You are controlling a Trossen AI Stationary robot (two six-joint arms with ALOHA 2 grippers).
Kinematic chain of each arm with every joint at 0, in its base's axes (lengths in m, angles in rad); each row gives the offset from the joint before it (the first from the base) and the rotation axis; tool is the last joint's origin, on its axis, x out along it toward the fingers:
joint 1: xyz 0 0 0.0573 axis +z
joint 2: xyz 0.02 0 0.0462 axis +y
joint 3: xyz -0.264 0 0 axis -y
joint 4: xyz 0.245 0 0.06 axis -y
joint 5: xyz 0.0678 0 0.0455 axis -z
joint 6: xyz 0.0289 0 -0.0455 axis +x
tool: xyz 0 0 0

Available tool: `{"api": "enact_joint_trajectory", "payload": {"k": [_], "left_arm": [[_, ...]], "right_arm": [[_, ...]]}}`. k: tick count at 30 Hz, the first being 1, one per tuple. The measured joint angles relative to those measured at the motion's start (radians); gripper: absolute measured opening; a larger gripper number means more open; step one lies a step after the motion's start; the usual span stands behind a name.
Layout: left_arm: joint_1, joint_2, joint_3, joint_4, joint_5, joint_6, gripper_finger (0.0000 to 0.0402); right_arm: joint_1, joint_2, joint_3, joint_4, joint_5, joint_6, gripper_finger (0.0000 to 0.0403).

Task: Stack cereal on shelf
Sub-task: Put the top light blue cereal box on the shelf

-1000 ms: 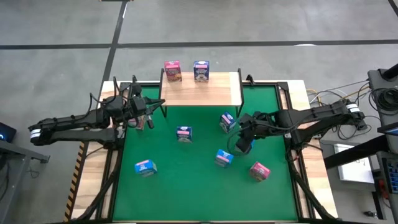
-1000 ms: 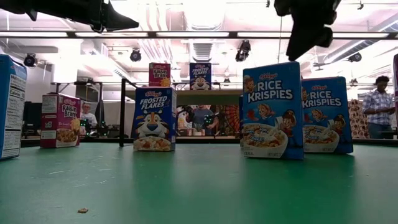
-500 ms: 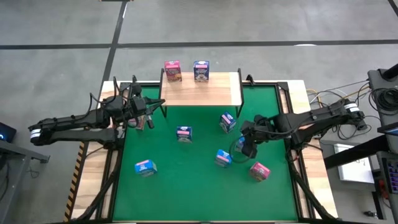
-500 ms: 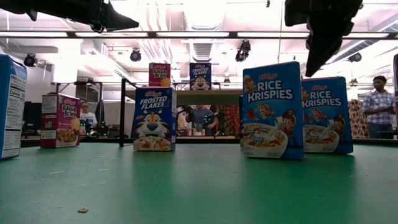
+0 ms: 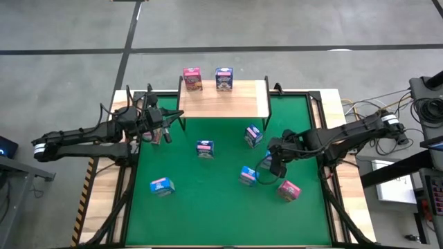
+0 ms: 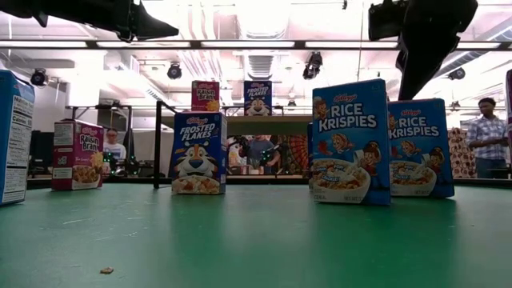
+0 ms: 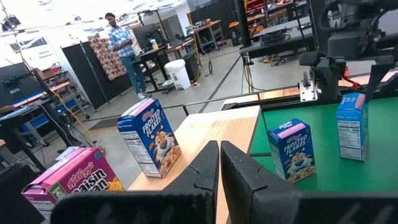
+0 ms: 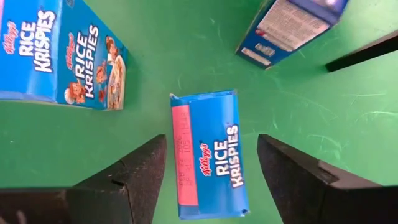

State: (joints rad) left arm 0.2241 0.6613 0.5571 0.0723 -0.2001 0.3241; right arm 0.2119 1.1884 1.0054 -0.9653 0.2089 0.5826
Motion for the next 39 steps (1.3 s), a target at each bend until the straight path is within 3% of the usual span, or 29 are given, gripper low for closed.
{"api": "enact_joint_trajectory", "payload": {"k": [8,21,30,39], "left_arm": [[0.000,0.000,0.000,-0.002,0.000,0.000,0.0000],[0.000,0.000,0.000,-0.002,0.000,0.000,0.0000],[0.000,0.000,0.000,-0.002,0.000,0.000,0.0000],[0.000,0.000,0.000,-0.002,0.000,0.000,0.0000]], "right_arm": [[0.000,0.077,0.000,0.001,-0.007,-0.005,0.0237],[0.000,0.076,0.002,0.003,-0.033,0.026,0.0155],[-0.002,0.062,0.008,-0.001,-0.083,0.043,0.0135],[-0.003,0.054,0.259,-0.074,-0.121,0.039,0.0132]]}}
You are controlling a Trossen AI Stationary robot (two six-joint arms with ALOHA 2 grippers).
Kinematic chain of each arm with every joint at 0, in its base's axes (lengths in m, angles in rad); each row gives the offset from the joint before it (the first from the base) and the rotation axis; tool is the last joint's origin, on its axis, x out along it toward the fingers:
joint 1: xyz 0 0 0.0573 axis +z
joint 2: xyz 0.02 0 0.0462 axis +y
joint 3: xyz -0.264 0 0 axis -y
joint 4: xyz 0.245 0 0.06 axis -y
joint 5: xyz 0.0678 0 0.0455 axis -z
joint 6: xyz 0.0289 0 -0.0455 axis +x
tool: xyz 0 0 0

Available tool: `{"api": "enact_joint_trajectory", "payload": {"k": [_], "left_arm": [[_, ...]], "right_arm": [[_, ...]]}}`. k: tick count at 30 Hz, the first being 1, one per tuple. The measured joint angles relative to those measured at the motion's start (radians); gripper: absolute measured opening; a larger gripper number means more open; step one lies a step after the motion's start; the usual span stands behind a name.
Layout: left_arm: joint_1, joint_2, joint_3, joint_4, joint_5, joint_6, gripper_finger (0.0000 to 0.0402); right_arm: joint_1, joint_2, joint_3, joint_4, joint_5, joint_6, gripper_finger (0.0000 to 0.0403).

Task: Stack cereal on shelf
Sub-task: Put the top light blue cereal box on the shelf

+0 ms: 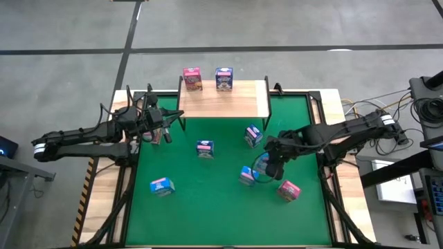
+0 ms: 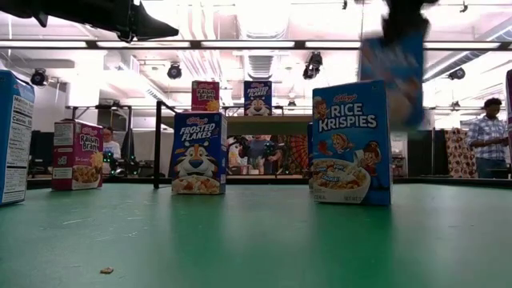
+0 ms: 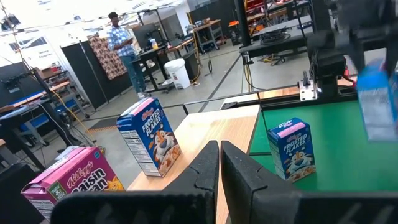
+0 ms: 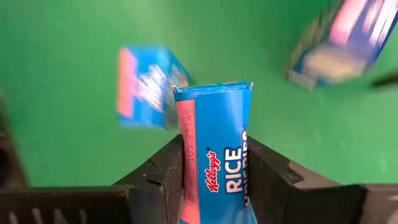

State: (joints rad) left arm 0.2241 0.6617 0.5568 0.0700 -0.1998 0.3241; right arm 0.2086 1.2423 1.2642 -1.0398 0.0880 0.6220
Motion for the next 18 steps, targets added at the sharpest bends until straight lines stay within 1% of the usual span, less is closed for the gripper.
{"api": "enact_joint_trajectory", "payload": {"k": [2,6,8,12,18], "left_arm": [[0.000,0.000,0.000,0.000,0.000,0.000,0.0000],[0.000,0.000,0.000,0.001,0.000,0.000,0.0000],[0.000,0.000,0.000,0.001,0.000,0.000,0.0000],[0.000,0.000,0.000,0.002,0.000,0.000,0.0000],[0.000,0.000,0.000,0.006,0.000,0.000,0.0000]], "right_arm": [[-0.004,0.000,0.074,-0.004,0.037,-0.040,0.0133],[-0.024,0.000,0.201,-0.003,0.178,-0.140,0.0134],[-0.048,0.001,0.247,-0.003,0.220,-0.213,0.0132],[-0.133,0.002,0.314,0.010,0.253,-0.361,0.0132],[-0.312,0.038,0.374,0.027,0.253,-0.595,0.0128]]}}
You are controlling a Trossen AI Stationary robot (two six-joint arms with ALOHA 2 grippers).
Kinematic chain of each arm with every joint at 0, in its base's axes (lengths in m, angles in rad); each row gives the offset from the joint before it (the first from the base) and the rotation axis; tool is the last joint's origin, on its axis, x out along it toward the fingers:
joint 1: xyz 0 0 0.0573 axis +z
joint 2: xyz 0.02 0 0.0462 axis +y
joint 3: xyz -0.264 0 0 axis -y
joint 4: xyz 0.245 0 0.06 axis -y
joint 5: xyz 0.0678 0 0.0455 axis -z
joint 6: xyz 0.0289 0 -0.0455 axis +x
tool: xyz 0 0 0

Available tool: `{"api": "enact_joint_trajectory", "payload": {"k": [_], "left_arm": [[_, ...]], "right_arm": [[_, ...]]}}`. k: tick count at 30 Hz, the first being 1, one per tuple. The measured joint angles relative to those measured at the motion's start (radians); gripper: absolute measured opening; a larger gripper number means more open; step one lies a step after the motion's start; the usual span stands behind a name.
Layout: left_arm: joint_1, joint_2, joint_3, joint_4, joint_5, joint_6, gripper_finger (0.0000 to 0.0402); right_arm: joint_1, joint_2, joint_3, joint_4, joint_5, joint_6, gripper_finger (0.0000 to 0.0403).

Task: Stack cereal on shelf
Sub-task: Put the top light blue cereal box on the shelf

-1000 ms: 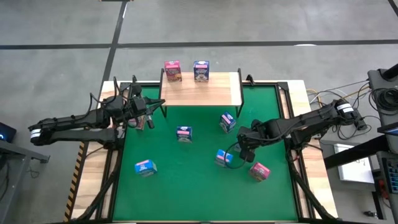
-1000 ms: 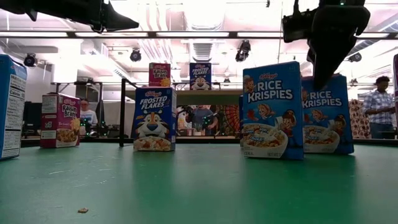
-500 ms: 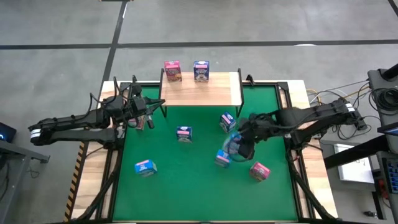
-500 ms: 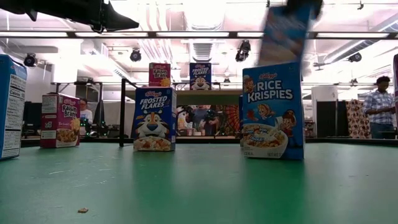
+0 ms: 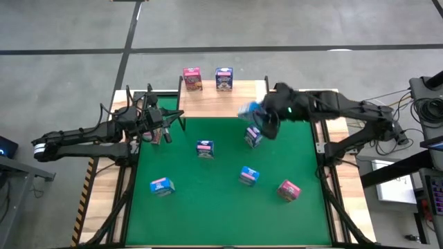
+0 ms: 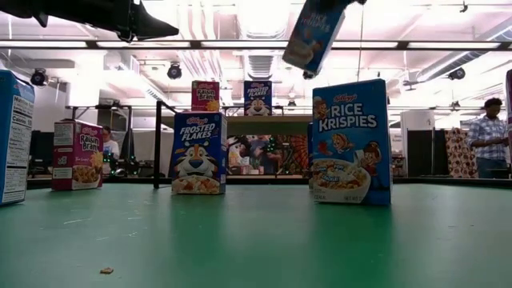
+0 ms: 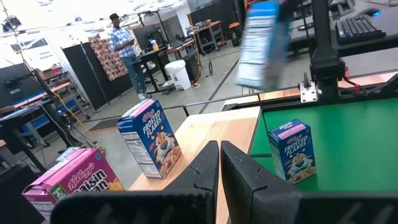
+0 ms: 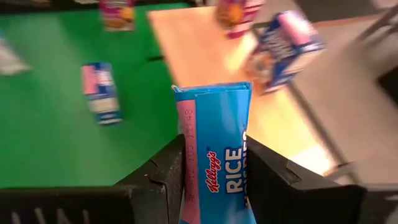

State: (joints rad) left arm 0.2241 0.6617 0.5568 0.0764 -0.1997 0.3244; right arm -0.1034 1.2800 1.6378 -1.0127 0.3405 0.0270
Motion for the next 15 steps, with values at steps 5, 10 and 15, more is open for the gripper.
{"api": "enact_joint_trajectory", "payload": {"k": [5,10,15], "left_arm": [[0.000,0.000,0.000,0.000,0.000,0.000,0.0000],[0.000,0.000,0.000,-0.001,0.000,-0.005,0.0000],[0.000,0.000,0.000,-0.004,0.000,-0.008,0.0000]], "right_arm": [[-0.149,0.067,0.066,0.000,-0.008,-0.179,0.0128],[-0.271,0.149,0.147,-0.001,-0.117,-0.279,0.0129],[-0.358,0.251,0.219,-0.040,-0.212,-0.348,0.0132]]}}
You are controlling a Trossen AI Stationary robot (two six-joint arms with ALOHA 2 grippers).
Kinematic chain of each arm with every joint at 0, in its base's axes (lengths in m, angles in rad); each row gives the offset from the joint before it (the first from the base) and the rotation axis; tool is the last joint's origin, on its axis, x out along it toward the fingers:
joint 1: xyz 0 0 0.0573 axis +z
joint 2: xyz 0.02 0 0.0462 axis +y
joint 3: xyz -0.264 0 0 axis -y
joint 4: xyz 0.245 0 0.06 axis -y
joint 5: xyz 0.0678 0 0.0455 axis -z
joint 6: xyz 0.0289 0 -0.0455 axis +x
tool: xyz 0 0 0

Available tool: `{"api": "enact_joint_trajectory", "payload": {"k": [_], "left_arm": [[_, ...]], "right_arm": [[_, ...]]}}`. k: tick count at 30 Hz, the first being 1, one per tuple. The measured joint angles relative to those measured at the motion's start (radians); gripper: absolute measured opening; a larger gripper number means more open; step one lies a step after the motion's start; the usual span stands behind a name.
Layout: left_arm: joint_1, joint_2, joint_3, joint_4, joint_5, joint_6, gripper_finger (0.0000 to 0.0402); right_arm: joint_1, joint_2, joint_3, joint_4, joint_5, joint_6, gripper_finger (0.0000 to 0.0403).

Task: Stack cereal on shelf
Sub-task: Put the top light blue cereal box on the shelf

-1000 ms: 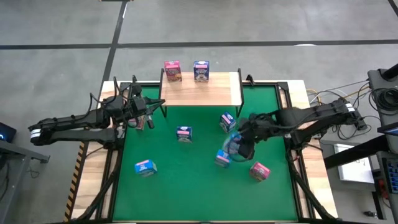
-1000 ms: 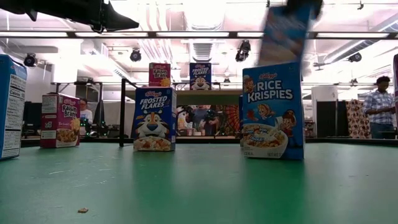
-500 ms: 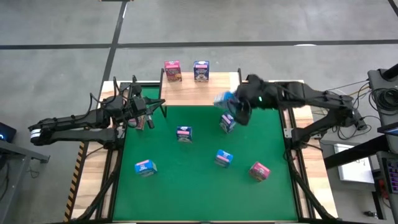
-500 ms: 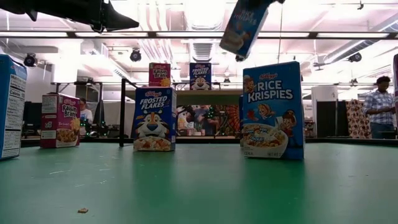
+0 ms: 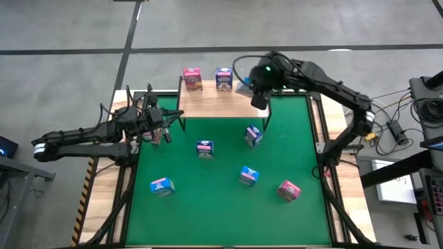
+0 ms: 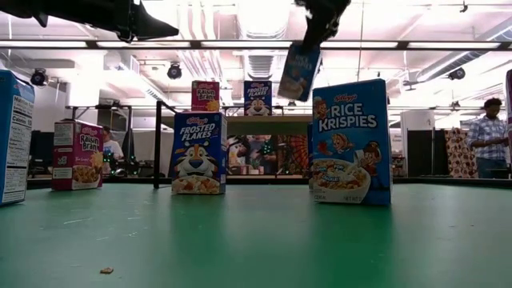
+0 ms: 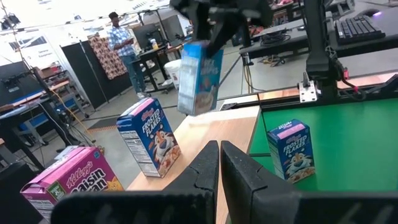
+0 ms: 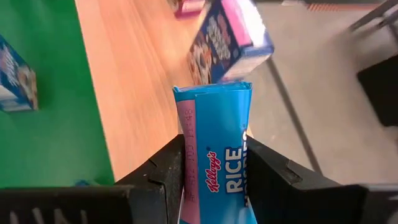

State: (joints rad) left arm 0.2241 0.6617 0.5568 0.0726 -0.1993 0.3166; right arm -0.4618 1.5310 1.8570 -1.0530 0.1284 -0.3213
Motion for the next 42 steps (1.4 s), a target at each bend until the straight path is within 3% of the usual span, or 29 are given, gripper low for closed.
{"api": "enact_joint_trajectory", "payload": {"k": [7,14,29,42], "left_arm": [[0.000,0.000,0.000,-0.001,0.000,0.000,0.0000],[0.000,0.000,0.000,-0.001,0.000,0.000,0.0000],[0.000,0.000,0.000,0.000,0.000,0.000,0.0000],[0.000,0.000,0.000,0.003,0.000,0.000,0.0000]], "right_arm": [[-0.065,0.155,0.133,-0.168,-0.037,-0.082,0.0132],[-0.093,0.229,0.202,-0.195,-0.084,-0.083,0.0135],[-0.108,0.247,0.228,-0.201,-0.077,-0.116,0.0197],[-0.110,0.247,0.281,-0.199,-0.050,-0.125,0.0199]]}}
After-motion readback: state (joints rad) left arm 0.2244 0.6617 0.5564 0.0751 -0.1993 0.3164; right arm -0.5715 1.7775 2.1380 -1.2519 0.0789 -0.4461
